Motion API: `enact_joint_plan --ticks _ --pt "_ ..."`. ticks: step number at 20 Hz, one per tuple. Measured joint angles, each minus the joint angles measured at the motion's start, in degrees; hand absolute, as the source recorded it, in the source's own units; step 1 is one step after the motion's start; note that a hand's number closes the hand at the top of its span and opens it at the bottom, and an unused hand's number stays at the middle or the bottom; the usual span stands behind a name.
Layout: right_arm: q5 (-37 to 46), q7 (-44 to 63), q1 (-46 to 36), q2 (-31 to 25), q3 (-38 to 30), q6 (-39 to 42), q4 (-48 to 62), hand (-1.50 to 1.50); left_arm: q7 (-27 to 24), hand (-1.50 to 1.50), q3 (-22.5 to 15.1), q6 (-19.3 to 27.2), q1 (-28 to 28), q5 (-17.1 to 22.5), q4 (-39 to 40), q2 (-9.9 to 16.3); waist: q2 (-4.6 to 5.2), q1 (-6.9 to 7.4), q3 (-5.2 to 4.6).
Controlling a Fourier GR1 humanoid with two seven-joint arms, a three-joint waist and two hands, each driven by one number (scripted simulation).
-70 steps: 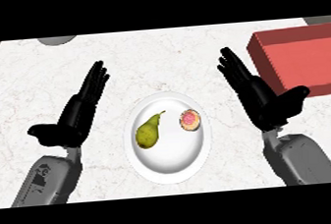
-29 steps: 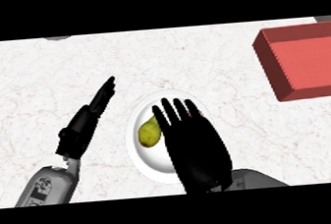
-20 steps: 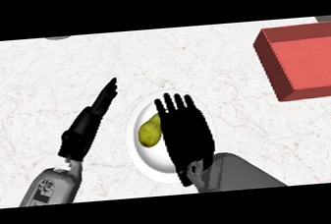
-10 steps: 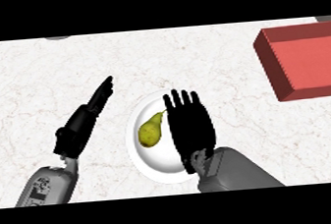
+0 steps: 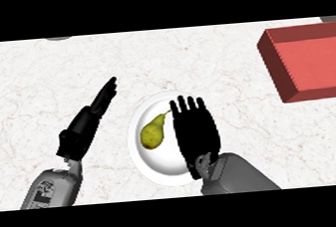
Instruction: Pick the cupcake from the plate and place it in the cardboard box
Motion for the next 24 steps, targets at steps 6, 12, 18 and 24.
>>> enact_joint_plan --ticks 6,12,18,24 --pt "0.1 -0.5 -0.6 0.4 -1.2 0.3 3.4 -1.5 0.7 0.0 1.1 -1.3 0.4 -0.9 -0.9 -1.0 0.01 0.09 0.0" --pt "3.2 -3.5 1.5 0.3 -2.4 -0.5 5.7 -1.5 1.8 0.0 2.3 -2.3 0.6 -2.0 -2.0 -2.0 0.02 0.02 0.01" --pt "5.8 -4.5 0.5 0.6 -2.7 -2.4 10.1 -1.5 1.3 0.0 2.1 -2.5 1.1 -3.8 -1.8 -3.6 -0.08 0.08 -0.01" --pt "8.1 -7.8 1.3 0.8 -4.5 -2.8 11.3 1.5 1.3 0.0 4.2 -4.4 0.8 -3.6 -1.7 -3.3 -0.34 0.07 -0.07"
